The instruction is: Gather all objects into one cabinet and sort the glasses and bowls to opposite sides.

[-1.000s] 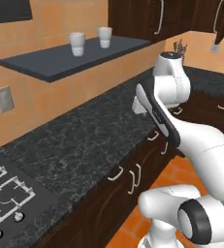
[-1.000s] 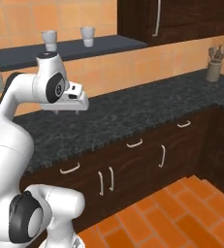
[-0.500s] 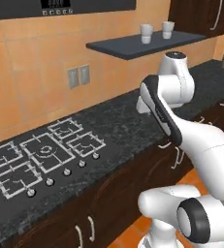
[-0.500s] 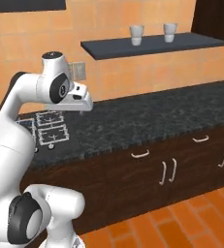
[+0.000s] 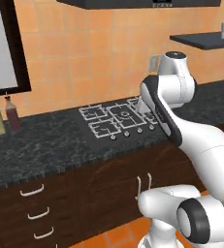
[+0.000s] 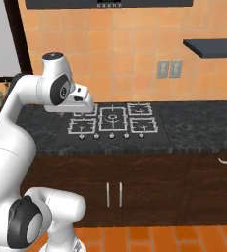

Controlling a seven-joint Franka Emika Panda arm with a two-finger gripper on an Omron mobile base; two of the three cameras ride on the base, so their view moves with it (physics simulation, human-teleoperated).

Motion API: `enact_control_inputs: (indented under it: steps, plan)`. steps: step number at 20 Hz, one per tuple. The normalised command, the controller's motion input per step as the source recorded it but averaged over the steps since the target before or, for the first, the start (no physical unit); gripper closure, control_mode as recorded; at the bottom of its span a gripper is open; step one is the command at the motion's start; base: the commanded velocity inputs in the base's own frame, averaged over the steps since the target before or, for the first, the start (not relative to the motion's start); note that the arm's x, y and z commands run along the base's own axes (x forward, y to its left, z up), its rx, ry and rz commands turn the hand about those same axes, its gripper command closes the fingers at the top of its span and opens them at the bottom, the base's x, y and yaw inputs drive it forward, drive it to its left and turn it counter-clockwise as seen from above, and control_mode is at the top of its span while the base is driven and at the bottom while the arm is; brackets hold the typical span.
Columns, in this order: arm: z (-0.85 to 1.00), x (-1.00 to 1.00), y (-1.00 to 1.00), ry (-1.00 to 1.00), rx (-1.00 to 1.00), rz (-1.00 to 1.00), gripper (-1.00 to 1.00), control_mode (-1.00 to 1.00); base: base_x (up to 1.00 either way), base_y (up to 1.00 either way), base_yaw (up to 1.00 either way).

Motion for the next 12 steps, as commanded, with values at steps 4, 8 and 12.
enact_control_inputs:
  steps: [4,8,12]
  plan:
    - [0.00,0.00,0.00,0.00,0.00,0.00,-1.00,1.00,-0.75,0.57,0.37]
    - [0.00,0.00,0.00,0.00,0.00,0.00,-1.00,1.00,-0.36,0.37,0.09]
    - [0.00,0.00,0.00,0.00,0.00,0.00,-1.00,1.00,-0.11,0.72,0.00]
